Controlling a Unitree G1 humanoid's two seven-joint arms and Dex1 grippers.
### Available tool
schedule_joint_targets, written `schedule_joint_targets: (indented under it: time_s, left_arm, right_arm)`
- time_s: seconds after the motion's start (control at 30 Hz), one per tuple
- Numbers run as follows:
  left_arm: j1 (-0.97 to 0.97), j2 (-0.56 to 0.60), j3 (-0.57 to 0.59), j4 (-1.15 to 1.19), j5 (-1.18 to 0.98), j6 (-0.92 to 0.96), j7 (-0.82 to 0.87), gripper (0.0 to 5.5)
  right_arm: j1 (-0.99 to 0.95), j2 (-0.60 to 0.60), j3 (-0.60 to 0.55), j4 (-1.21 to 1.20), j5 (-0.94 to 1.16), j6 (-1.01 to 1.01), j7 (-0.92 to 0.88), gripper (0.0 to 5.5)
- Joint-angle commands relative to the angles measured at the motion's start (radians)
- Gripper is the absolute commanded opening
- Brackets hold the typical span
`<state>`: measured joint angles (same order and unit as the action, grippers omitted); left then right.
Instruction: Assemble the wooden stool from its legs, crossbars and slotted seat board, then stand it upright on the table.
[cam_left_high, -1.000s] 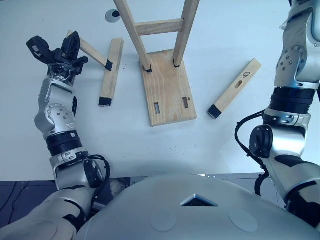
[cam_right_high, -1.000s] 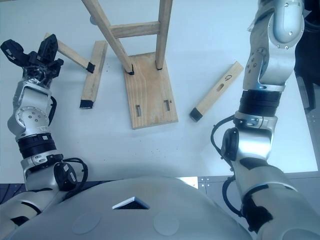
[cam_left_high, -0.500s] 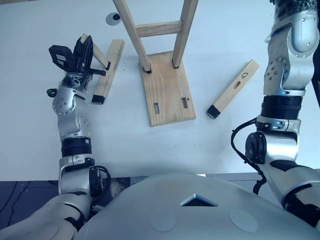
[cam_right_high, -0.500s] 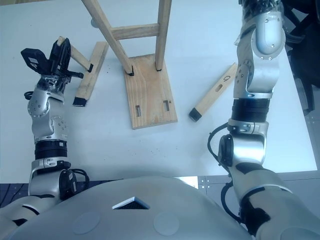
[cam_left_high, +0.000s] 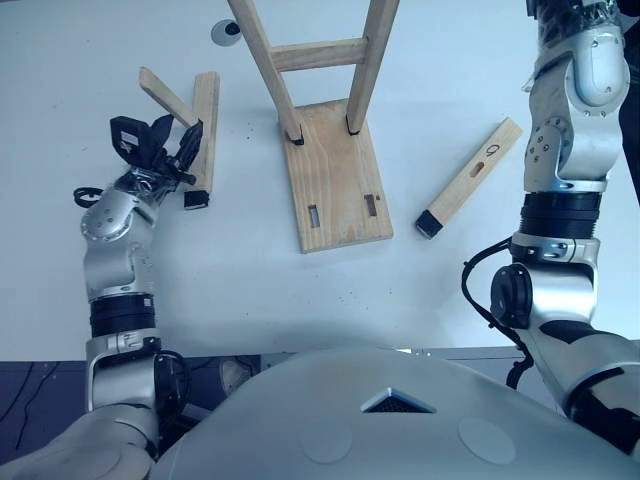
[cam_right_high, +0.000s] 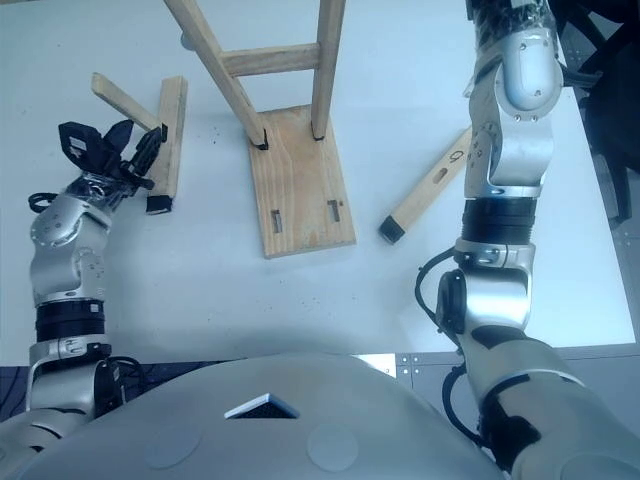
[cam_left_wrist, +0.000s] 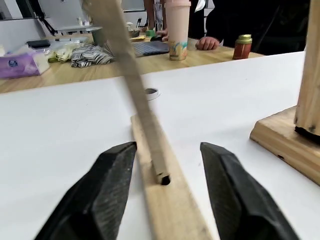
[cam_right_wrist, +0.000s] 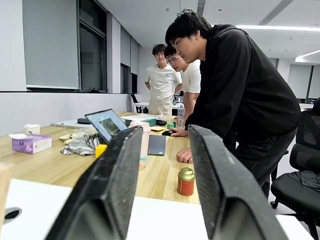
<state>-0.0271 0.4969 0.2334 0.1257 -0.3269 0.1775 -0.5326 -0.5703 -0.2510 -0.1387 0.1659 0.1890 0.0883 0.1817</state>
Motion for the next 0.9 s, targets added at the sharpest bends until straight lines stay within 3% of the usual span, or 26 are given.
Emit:
schedule_joint_targets:
  time_s: [0.03,0.1,0.2,0.3,0.37,0.53,0.8,0.9]
  left_arm:
    - [-0.001,0.174,0.071,-0.103,-0.013,0.181,-0.036,2.65]
    - [-0.016,0.260,0.093,-0.128,-0.020,0.317,-0.048,2.65]
    - [-0.021,0.285,0.106,-0.234,-0.109,0.538,-0.056,2.93]
    - [-0.028,0.182,0.059,-0.388,-0.180,0.748,0.052,3.38]
    - [-0.014,0.105,0.017,-0.431,-0.168,0.817,0.141,3.38]
    - [0.048,0.066,-0.042,-0.459,-0.089,0.843,0.234,3.38]
    - [0.050,0.069,-0.078,-0.331,-0.035,0.770,0.191,3.38]
    - [0.036,0.063,-0.092,-0.230,-0.010,0.732,0.180,2.91]
  right_arm:
    - [0.063,-0.034,-0.004,-0.057,-0.019,0.108,-0.010,2.28]
    - [0.120,-0.053,-0.013,-0.099,-0.030,0.176,-0.020,2.59]
    - [0.154,-0.063,-0.044,-0.092,-0.040,0.218,-0.054,2.64]
    - [0.131,-0.063,-0.056,-0.046,-0.051,0.202,-0.064,2.64]
    - [0.111,-0.064,-0.056,-0.006,-0.057,0.176,-0.058,2.64]
    - [0.055,-0.054,-0.046,0.008,-0.055,0.186,-0.053,2.64]
    - [0.052,-0.041,-0.021,0.014,-0.093,0.155,-0.058,2.64]
    - [0.052,-0.038,-0.029,0.025,-0.096,0.140,-0.072,2.64]
